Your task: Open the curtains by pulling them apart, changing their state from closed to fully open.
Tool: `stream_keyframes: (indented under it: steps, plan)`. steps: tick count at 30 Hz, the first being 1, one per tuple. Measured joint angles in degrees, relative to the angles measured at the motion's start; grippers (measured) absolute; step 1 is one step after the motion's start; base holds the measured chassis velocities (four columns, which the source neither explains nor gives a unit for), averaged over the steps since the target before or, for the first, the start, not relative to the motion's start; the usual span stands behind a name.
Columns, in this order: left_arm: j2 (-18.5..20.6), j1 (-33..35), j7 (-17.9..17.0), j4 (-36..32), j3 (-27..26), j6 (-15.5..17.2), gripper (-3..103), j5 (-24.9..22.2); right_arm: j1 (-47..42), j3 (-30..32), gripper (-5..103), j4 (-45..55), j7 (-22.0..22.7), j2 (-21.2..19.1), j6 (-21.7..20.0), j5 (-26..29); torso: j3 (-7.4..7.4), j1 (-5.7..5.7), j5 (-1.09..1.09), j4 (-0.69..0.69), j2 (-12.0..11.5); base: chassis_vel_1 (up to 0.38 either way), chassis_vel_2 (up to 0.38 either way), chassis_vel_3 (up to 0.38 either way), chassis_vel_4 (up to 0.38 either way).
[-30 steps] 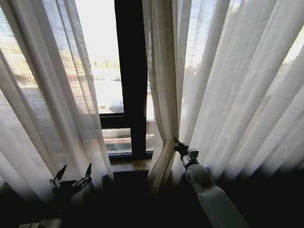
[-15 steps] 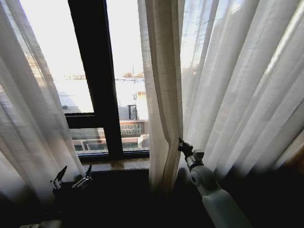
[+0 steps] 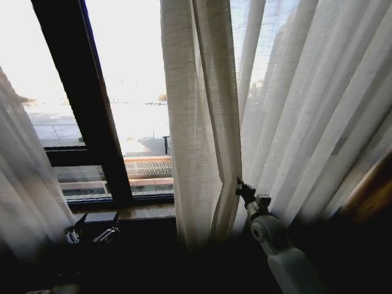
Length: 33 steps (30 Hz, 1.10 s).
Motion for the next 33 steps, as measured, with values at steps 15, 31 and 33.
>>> stream_keyframes:
  steps: [15,31,33]
  plan:
    - [0.0,-0.3,0.0,0.0,0.0,0.1,100,0.0,0.8,-0.3,0,-1.1,-0.1,0.2,0.0,0.1,-0.01,0.00,-0.02,0.01,0.0,-0.360,-0.354,0.356,0.352]
    - [0.0,-0.7,0.0,0.0,0.1,0.2,100,0.1,1.2,-0.5,0,-1.1,-0.1,0.0,-0.1,0.9,0.00,0.01,0.00,0.00,0.0,-0.354,-0.349,0.356,0.356]
    - [0.0,-0.7,0.0,0.0,0.1,0.2,100,0.1,1.0,-0.5,0,-1.0,-0.1,0.0,-0.1,0.9,0.00,0.01,0.01,0.00,0.0,-0.345,-0.386,0.348,0.371]
